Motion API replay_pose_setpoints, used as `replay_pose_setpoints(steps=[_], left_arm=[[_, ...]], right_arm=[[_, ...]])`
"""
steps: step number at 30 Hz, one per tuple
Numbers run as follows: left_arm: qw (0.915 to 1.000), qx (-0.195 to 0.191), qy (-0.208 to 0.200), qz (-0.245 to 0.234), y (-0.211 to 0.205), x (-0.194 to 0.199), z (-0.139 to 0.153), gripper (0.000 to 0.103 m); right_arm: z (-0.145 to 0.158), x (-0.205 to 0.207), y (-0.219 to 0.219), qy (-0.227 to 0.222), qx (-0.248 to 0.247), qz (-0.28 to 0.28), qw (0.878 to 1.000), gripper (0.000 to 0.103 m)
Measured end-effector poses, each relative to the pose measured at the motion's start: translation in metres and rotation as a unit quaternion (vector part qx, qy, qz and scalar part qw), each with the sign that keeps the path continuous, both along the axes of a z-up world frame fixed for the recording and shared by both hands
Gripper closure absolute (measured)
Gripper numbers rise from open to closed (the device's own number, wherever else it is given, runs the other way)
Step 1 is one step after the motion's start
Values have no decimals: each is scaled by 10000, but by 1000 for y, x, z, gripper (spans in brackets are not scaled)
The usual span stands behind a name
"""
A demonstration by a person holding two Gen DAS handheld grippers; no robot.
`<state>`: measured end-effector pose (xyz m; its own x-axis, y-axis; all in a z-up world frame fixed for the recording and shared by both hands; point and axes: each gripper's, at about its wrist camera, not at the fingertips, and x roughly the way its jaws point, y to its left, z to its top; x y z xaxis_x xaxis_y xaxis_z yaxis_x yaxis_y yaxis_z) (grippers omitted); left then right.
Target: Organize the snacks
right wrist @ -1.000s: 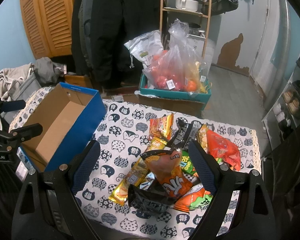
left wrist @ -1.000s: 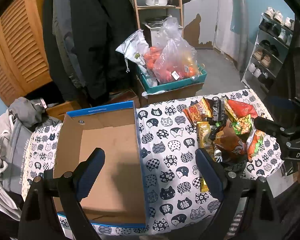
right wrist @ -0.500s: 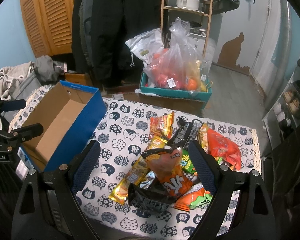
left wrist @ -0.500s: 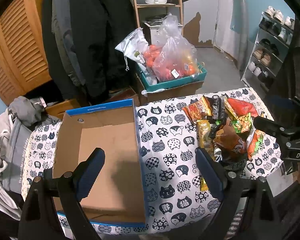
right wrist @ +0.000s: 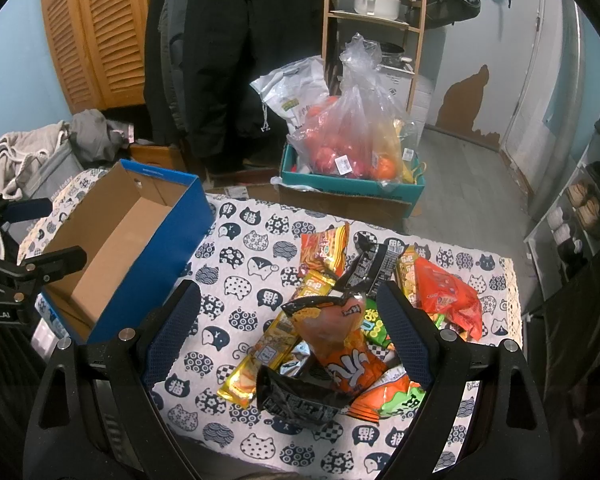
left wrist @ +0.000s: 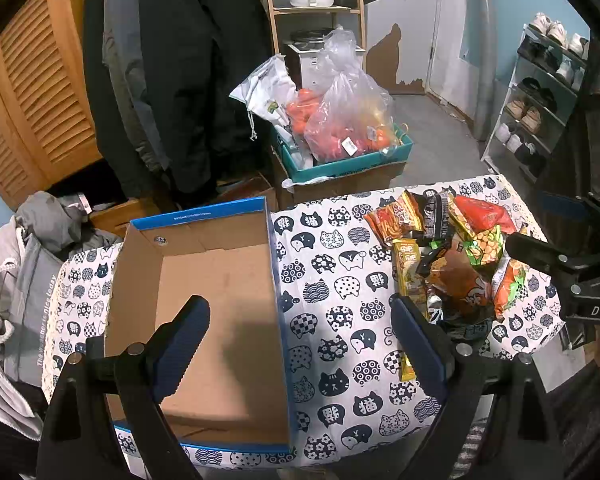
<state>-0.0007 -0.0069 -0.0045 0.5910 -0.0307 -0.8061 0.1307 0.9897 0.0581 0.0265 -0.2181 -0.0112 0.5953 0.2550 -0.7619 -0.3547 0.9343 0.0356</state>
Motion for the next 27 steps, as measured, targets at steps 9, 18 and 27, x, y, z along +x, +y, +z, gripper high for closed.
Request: replay_pose_setpoints(steps=[9,18,27], left_arm=[[10000,-5,4,2,0,0,0,9],[10000,-15,15,-17,-5,-4,-2,9],[10000,-20,16,-23,-7,-4,-3,9]], right_arm=[[-1,0,0,3,-4,-2,10000,15],[1,1,0,11,-9,-2,10000,15],[1,1,0,18,-16,2,10000,15]])
